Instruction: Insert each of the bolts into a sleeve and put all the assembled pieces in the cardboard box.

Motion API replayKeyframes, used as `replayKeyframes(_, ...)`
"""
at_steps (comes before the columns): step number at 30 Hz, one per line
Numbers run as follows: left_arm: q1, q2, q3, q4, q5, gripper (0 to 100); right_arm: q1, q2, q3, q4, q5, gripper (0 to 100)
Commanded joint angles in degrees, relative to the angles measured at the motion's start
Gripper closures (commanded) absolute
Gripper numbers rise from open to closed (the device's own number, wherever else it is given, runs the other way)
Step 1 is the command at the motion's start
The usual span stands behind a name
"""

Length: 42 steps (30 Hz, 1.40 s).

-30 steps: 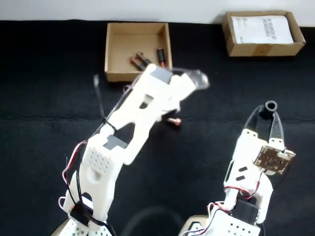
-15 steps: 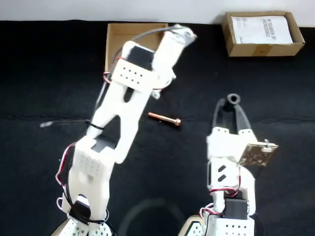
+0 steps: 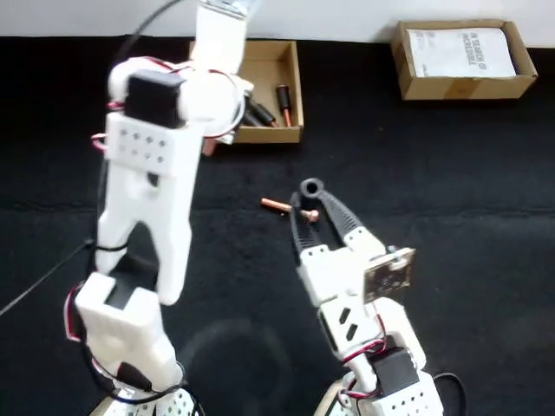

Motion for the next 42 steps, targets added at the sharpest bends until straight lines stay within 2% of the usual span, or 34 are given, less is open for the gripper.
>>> replayKeyframes(1, -2.68, -8.22, -2.07, 0.09, 0.26, 99, -2.59, -0.13, 8.22, 1.19, 1.32, 99.2)
replayKeyframes(6, -5.14, -18.59, -2.07, 0.09, -0.70, 99, -3.65, -0.13, 8.31, 5.58, 1.23, 99.2)
replayKeyframes(9, -5.32, -25.71, 0.92, 0.09, -8.09, 99, -3.65, -0.13, 8.31, 6.11, 1.23, 99.2)
replayKeyframes(12, -4.79, -36.53, 11.56, 0.09, -13.80, 99, -3.65, -0.13, 8.31, 6.37, 1.23, 99.2)
replayKeyframes(14, -1.98, -44.09, 21.14, 0.09, -16.26, 99, -3.65, -0.13, 8.31, 6.37, 1.23, 99.2)
replayKeyframes(20, 7.87, -63.69, 47.25, -2.73, -17.41, 99, -3.65, -0.13, 8.31, 6.37, 1.23, 99.2)
replayKeyframes(25, 9.80, -78.81, 71.52, -16.79, -17.41, 99, -3.65, -0.13, 8.31, 6.37, 1.23, 99.2)
replayKeyframes(33, 9.71, -103.60, 111.87, -50.55, -17.41, 99, -3.47, -0.13, 8.31, 6.37, 1.23, 99.2)
replayKeyframes(39, 9.89, -105.01, 128.22, -66.81, -16.97, 99, -3.38, -0.13, 8.31, 6.37, 1.23, 99.2)
replayKeyframes(42, 9.80, -101.23, 130.33, -72.70, -11.08, 99, -3.38, -0.13, 8.31, 6.37, 1.23, 99.2)
